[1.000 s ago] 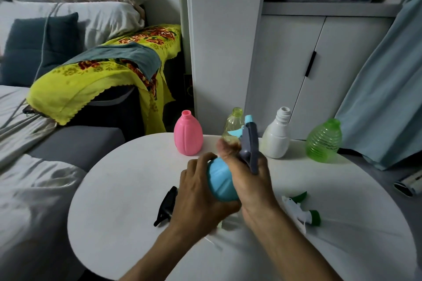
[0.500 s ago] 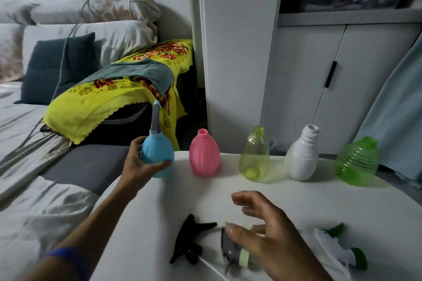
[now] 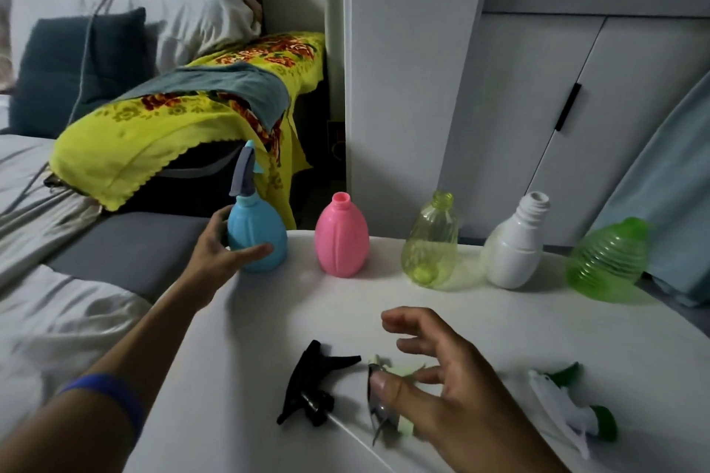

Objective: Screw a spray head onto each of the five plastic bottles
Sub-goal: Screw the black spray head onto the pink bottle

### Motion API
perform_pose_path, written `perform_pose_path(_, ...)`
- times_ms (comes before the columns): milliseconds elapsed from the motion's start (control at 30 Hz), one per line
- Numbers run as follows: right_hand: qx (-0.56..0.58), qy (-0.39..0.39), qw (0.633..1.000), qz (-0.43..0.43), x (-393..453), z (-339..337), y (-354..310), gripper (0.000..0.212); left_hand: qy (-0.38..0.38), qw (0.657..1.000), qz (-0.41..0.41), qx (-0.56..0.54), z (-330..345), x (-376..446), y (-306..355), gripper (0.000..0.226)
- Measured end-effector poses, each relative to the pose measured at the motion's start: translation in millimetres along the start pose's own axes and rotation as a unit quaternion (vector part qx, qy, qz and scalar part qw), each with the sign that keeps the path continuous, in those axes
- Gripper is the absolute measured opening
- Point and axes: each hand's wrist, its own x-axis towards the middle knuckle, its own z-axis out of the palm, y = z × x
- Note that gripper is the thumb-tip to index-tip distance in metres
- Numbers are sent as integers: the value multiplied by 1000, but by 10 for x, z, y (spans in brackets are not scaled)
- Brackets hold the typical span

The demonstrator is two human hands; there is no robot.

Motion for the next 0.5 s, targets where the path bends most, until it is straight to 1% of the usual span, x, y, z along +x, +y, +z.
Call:
perform_pose_path(100,-5,25,999,-21,25,33,48,48,-22,1000,-2,1,-18,-36,-46,106)
perform_pose_path(133,-24,32,999,-32,31,79,75,46,-28,1000,-9,-1,-31,-60,-72,112)
perform_pose_path(167,-69,28,996,-50,30,161,102,44,-31,999,-22,-2,-57,-100,-94,117)
perform_pose_path(200,-150,10,985,-84,30,276,131,43,-29,999,-36,6,-87,-145,-117,119)
perform_pose_path(233,-262,-7,956,-131,28,410,180,46,-24,998,-50,22,-120,-200,-128,120)
perform_pose_path(267,-376,-14,910,-174,24,553,245,49,-18,997,-64,42,-156,-265,-128,119)
perform_pose_path(300,-453,-17,871,-187,15,694,289,51,-8,995,-76,61,-183,-338,-114,116)
perform_pose_path(333,-501,-8,846,-184,6,817,303,49,9,993,-78,83,-205,-429,-84,107)
perform_pose_path(367,-539,1,823,-178,4,909,300,44,39,990,-66,120,-210,-518,-43,94)
perform_pose_path(400,-564,13,806,-179,-3,977,312,38,80,981,-36,175,-208,-603,3,77)
perform_pose_path(433,-579,25,795,-181,-3,1021,323,33,125,963,10,240,-194,-666,64,60)
perform_pose_path(467,-583,34,791,-185,-3,1041,328,30,157,943,63,288,-161,-718,145,45)
perform_pose_path(500,-576,38,794,-189,-26,1040,322,30,168,929,116,309,-104,-775,265,37)
